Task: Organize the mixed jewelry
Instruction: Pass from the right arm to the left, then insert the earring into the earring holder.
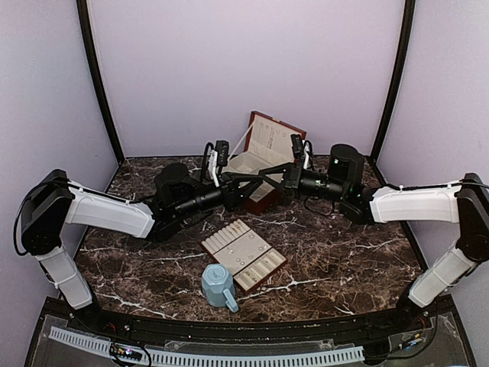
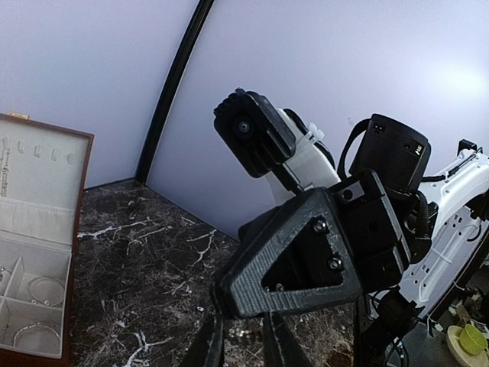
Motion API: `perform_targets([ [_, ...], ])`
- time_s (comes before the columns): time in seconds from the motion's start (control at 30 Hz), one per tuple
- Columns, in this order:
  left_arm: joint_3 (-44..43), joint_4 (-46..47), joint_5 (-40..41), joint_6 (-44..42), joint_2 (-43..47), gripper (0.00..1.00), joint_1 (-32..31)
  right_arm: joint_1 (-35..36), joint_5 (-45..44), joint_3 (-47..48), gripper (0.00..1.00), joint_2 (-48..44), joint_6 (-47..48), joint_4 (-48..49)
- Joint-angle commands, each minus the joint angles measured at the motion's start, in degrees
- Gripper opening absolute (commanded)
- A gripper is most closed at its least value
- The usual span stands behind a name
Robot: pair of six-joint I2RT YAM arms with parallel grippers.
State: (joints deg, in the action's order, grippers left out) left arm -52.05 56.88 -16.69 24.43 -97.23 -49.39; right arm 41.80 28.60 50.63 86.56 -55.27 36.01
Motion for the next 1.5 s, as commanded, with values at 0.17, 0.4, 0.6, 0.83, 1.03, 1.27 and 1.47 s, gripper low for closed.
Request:
perform_targets([
  [0.17,-1.21,0.65,-0.07,-0.15,0.44,0.16,-0.28,0.98,1.02,1.22,0.0,-0.36,0.64,1.0],
  [0.4,-1.65,-1.57,0.38,-0.63,0.58,0.11,-0.27,1.0,0.54,0.84,0.0,-0.1,0.81,0.82],
  [0.6,-1.31,-1.78,0.4,-0.67,0.9,0.07,-0.33,1.01,0.49,0.7,0.0,0.18,0.55,0.96],
  [0.83,-1.43,-2.99,0.5,-0.25,1.0,0.04,-0.34,1.08,-0.6,0.28,0.21,-0.23,0.5,0.58],
  [1.03,-0.01,-5.01,1.11,0.31,2.43,0.04,-0.28,0.86,-3.98,0.31,0.43,-2.15,3.14,-2.85],
  [1.27,2.3,-17.46,1.94,-3.44,9.02,0.04,-0.34,-0.08,-8.71,-0.94,0.46,-5.55,6.57,-8.33],
  [1.47,0.1,-43.97,-3.12,-10.76,14.51,0.04,1.54,-0.58,-11.36,-1.78,0.46,-7.82,10.17,-14.09],
])
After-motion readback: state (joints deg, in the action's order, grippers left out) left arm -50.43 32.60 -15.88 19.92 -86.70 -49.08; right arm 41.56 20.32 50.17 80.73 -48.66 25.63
